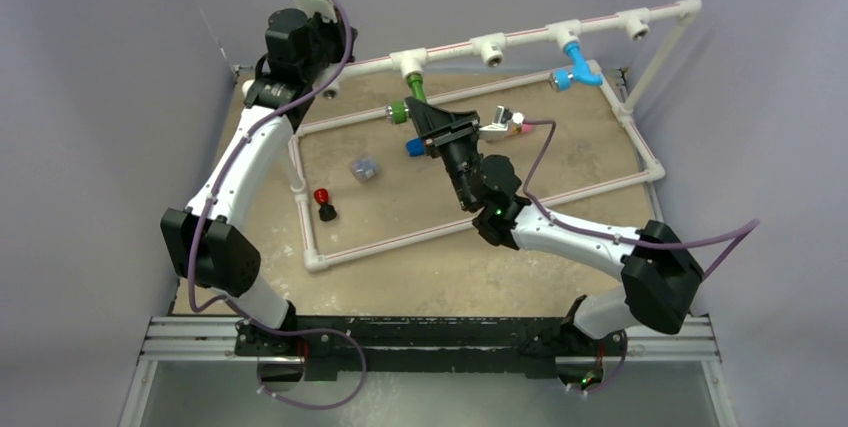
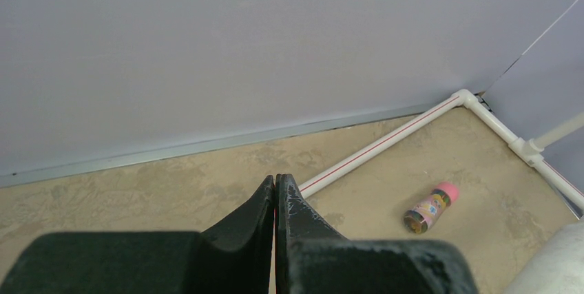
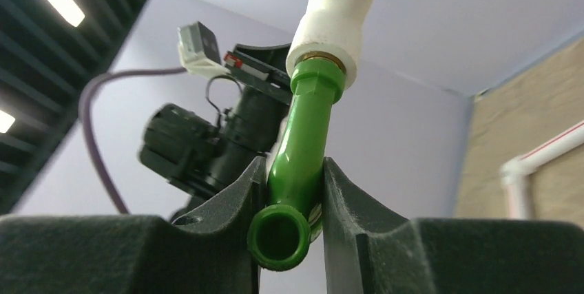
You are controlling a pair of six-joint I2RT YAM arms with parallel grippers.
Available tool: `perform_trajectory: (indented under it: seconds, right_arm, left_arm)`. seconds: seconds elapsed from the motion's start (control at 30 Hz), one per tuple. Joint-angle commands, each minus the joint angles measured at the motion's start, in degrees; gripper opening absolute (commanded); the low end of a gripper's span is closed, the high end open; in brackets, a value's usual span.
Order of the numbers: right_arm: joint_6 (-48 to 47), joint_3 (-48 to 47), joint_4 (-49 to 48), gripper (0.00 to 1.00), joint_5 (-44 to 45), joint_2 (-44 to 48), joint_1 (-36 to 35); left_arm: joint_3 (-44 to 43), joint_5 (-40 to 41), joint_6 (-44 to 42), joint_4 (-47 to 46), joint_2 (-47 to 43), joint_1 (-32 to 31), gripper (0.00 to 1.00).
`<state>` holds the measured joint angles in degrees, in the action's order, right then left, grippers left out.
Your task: Install the water faucets
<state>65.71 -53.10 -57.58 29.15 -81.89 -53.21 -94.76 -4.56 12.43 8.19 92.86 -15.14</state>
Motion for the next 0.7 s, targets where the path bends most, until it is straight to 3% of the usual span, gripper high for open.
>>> perform_trajectory:
  seconds: [0.0, 0.2, 0.37, 0.5, 0.67]
  right_arm:
    - [22.4, 0.1, -11.4, 0.0, -7.7, -0.4, -2.1]
    - [33.7, 3.4, -18.1, 0.0, -8.1, -1.1, -1.1]
    - [29.4, 3.0, -14.4, 0.03, -8.8, 1.0, -1.0]
    - [26.9, 3.6, -10.5, 0.31, -8.4, 3.2, -1.0]
    - [22.3, 4.7, -7.2, 0.57, -9.9, 5.6, -0.7]
  left_arm:
    - [4.6, -2.7, -0.3, 13.4, 4.1, -0.9, 0.0]
    - [4.7, -2.3, -0.4, 13.4, 3.3, -0.9, 0.0]
    - [4.9, -2.3, -0.2, 13.4, 3.1, -0.9, 0.0]
    - [5.0, -1.9, -0.3, 13.3, 2.8, -0.9, 0.0]
    - [5.0, -1.8, -0.5, 13.2, 2.8, -0.9, 0.0]
